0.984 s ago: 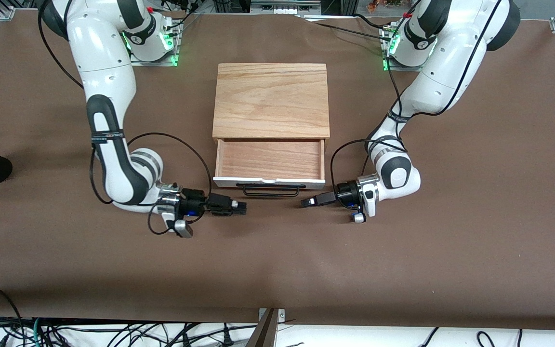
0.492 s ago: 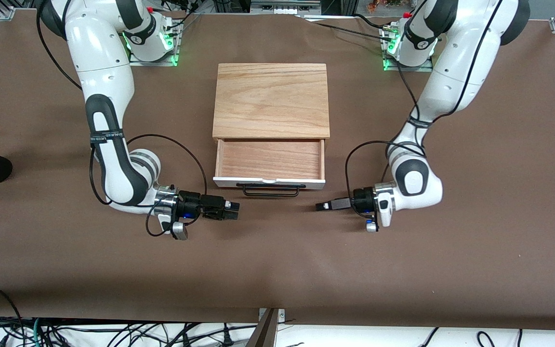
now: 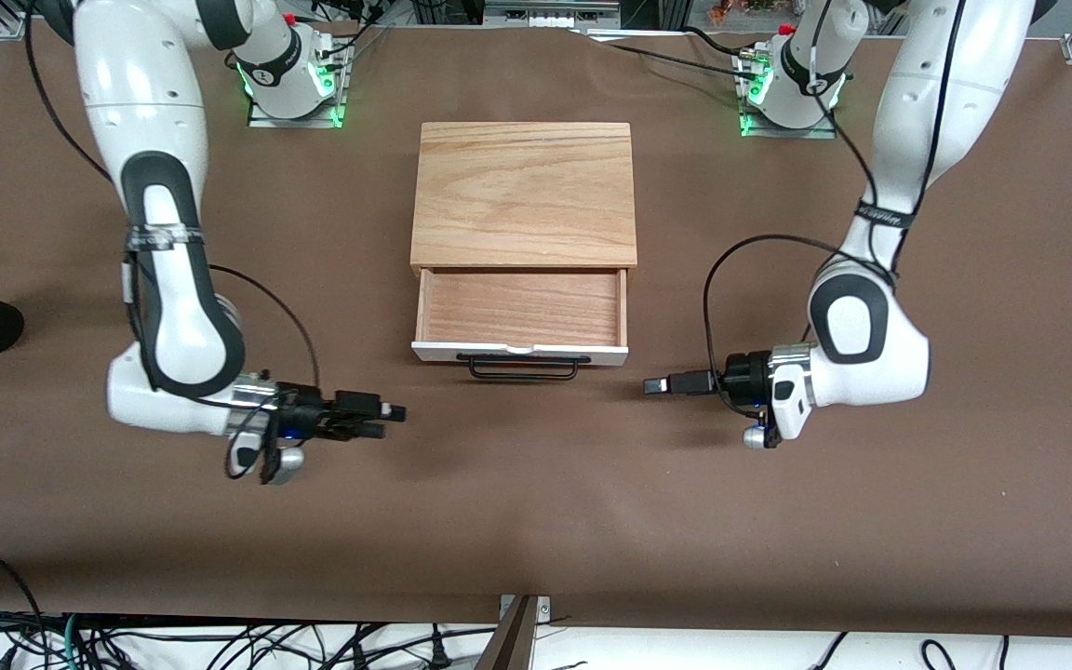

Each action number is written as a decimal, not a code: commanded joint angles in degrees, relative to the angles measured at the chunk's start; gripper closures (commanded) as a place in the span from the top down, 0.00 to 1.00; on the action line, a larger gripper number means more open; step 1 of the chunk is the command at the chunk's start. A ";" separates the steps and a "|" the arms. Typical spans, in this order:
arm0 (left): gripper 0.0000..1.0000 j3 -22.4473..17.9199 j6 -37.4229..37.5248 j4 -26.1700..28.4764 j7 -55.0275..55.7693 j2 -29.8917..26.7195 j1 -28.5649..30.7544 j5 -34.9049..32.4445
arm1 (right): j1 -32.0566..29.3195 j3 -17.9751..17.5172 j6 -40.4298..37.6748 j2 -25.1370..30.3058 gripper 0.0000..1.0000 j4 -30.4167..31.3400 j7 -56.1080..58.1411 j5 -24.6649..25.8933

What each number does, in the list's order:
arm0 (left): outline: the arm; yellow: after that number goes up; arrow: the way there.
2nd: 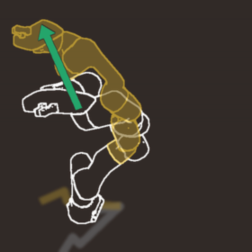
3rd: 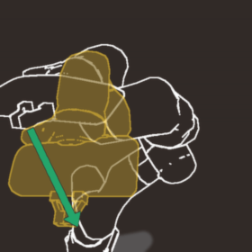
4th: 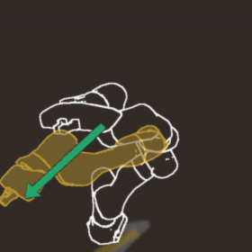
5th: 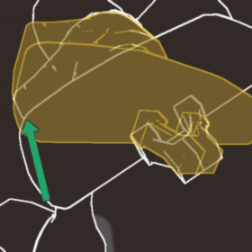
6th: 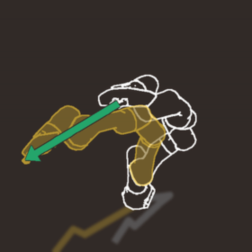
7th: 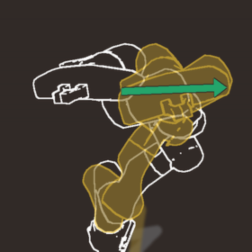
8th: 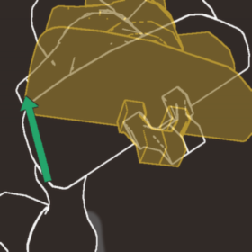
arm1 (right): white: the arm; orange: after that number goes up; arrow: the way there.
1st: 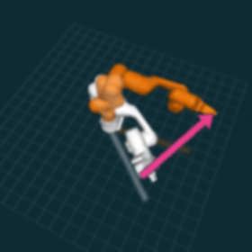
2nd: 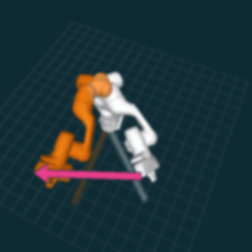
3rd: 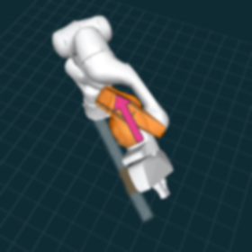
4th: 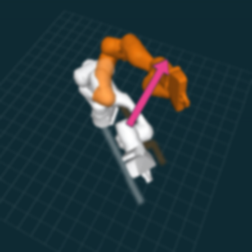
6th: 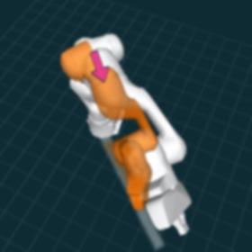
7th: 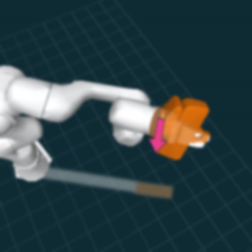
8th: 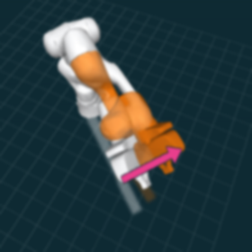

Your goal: Pull top drawer with both arms simultaneously

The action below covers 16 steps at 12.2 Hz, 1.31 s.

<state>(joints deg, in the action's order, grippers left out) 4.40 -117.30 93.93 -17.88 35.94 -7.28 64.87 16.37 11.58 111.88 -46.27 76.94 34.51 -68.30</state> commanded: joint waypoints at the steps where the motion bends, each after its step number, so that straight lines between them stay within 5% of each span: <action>1: 1.00 0.34 0.14 11.16 1.62 -11.82 2.00 -8.94 | -1.33 -0.24 0.01 2.06 1.00 -2.31 -8.81 13.31; 4: 1.00 0.34 7.23 13.21 6.69 -21.14 4.02 -26.83 | -0.99 4.05 -0.69 3.73 1.00 -2.67 -13.93 28.44; 7: 1.00 0.08 15.77 12.59 9.53 -27.92 4.65 -41.62 | -1.25 6.26 -1.04 7.15 1.00 -2.33 -14.12 36.97; 10: 1.00 -0.01 24.55 8.48 9.71 -32.94 3.68 -55.60 | -3.79 5.92 -5.94 12.77 1.00 -2.06 -19.10 49.80; 16: 1.00 -0.45 35.30 -5.49 14.89 -32.69 3.42 -67.40 | -7.84 2.93 -15.19 28.14 1.00 0.48 -27.21 65.47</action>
<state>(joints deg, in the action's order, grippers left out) 4.32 -84.10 93.23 -5.46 1.95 -3.21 1.00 10.61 16.29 98.40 -23.75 74.26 8.80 -6.64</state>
